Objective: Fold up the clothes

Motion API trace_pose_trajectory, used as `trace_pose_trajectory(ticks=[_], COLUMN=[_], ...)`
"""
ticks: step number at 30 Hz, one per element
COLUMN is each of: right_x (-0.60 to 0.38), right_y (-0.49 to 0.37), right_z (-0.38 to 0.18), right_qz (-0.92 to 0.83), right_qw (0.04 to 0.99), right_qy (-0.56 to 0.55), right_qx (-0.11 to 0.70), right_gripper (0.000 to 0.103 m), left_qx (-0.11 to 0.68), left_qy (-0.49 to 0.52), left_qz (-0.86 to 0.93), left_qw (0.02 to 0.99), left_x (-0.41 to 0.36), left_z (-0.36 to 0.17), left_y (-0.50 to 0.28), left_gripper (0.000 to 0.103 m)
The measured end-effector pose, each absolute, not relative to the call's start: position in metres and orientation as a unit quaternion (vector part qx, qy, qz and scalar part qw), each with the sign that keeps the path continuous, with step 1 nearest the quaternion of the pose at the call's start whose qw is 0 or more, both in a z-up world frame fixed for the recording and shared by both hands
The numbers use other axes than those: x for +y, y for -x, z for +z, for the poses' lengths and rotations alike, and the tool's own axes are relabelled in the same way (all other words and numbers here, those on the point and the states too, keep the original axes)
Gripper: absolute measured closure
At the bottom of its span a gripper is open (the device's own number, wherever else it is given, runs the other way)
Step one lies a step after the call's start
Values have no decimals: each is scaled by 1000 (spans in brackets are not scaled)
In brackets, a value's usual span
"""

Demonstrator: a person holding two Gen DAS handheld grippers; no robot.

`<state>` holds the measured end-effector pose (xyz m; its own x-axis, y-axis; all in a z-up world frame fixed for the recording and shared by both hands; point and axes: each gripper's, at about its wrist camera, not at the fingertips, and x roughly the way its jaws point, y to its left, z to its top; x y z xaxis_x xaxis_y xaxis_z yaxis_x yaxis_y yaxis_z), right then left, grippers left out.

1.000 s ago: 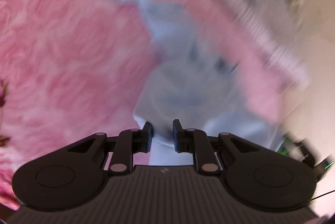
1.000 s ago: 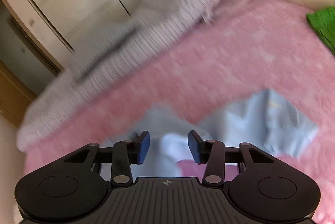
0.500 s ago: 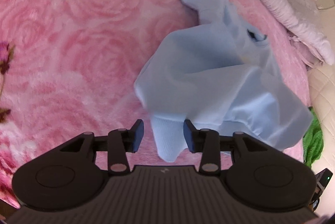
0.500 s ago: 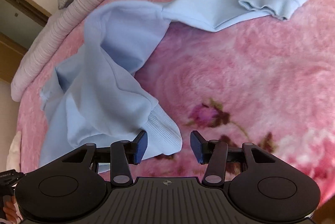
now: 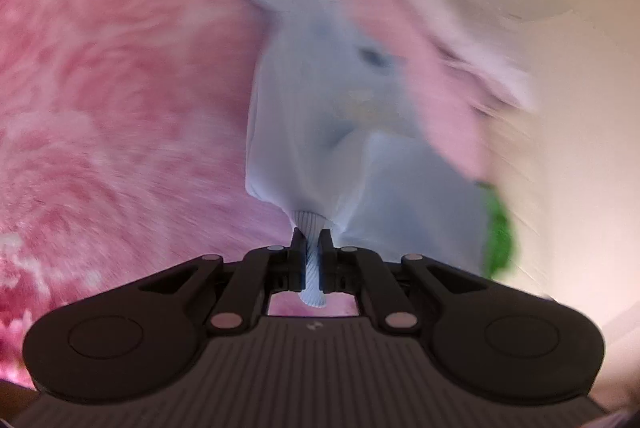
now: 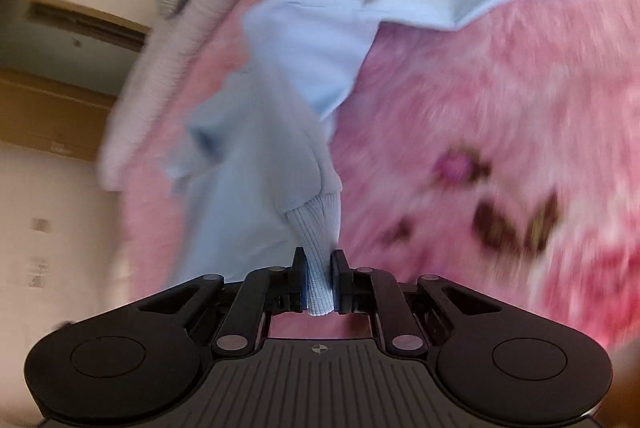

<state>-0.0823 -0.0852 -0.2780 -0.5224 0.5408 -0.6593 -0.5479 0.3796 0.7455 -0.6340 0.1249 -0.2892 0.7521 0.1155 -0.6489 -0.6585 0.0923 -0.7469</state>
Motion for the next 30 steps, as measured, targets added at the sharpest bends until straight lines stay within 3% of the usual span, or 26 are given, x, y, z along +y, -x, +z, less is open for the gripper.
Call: trace_pose_trajectory(ticks=[3,5,7,8,10,12,13,20,21,22,23,24,30], right_x=[-101,-108,-113,-114,-112,-106,-102,-84,-82,-81,-80,-76,-79], right_y=[81,81,82,84,87,89,90,91,91,92,93,94,82], right_z=[-269,-282,-293,-297,-295,-294,-294,-323,-328,-326,-324,-323,-292], right_qz=[528,442,393,376,395,410,415,397,394,399,404,418,455], right_qw=[456,522,559,573,585,601,611,662,666,667,667,660,653], right_qy=[10,121,185,205,182,168,164,169,169,175,181,179,194], right_qx=[717,719,707,699,684,665,654,612,610,605,599,598,574], right_gripper=[92,86,78,76,56,49,48,47,47,53,70,93,99], left_qx=[308,430,482,462,405,364,359,356,350,350,350,349,376], left_qy=[591,549,530,541,563,563,554,557,559,559,560,560,542], left_qz=[311,342,354,354,355,369,375,365,362,358,353,348,337], left_qw=[678,630,601,607,627,644,651,656,659,661,663,666,672], left_x=[109,95,85,84,85,91,95,117,116,116,115,114,74], left_z=[-285,-309,-328,-329,-328,-325,-327,-364,-366,-365,-365,-363,-331], left_y=[646,642,640,639,635,628,623,609,610,609,609,609,609], left_gripper=[94,92,92,92,85,69,68,72,88,100,100,100,101])
